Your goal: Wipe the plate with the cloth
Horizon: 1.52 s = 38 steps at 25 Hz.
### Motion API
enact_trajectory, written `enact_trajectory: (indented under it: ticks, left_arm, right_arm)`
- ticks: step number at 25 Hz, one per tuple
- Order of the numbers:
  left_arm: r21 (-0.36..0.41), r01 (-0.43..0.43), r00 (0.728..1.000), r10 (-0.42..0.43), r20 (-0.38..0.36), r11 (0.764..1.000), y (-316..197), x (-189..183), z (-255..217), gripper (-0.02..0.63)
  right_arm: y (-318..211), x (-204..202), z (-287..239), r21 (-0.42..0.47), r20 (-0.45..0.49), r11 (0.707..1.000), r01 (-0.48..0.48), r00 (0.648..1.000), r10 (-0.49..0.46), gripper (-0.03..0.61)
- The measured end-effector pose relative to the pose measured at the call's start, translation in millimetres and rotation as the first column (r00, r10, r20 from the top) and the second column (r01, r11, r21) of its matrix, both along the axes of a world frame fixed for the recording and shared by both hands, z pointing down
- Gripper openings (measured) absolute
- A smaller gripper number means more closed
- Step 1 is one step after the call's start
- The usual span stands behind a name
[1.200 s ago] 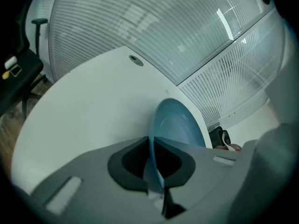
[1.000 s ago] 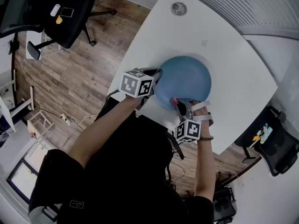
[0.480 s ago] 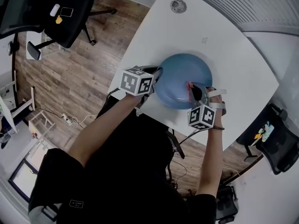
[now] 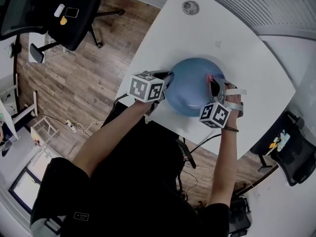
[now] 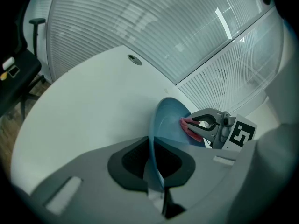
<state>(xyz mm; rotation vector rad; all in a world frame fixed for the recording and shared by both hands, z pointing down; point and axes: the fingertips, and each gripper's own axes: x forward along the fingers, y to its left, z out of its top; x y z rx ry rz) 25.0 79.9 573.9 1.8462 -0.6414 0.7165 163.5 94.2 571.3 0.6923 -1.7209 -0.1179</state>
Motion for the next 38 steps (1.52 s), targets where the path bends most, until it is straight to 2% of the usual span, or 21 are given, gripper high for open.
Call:
enact_trajectory:
  ticks: [6,12,19,30,38]
  left_arm:
    - [0.0,-0.001,1.0,0.001,-0.003,1.0,-0.6,0.7,-0.6,0.015]
    - [0.006,0.001,1.0,-0.001,0.002,1.0,-0.6,0.5,-0.6,0.014]
    - [0.007,0.007,1.0,-0.007,0.006,1.0,1.9,-0.6,-0.3,0.014]
    - [0.013,0.01,1.0,-0.01,0.01,1.0,1.8,-1.7,0.0,0.014]
    - [0.014,-0.003,1.0,0.003,0.013,1.0,3.9,-0.2,-0.3,0.014]
  right_arm:
    - [6.9,7.4,-1.2,-0.025,0.0,0.999,-0.033,0.999,0.033,0.011]
    - [35.5,13.2,0.6,-0.069,-0.009,0.997,-0.044,0.999,0.043,0.011]
    - [74.4,-3.1,2.5,-0.136,0.078,0.989,-0.056,0.995,0.067,0.011]
    - [125.4,-51.1,2.1,-0.254,0.154,0.962,0.101,0.986,-0.063,0.012]
    - [134.0,-38.4,2.3,-0.316,0.112,0.934,0.167,0.984,-0.138,0.011]
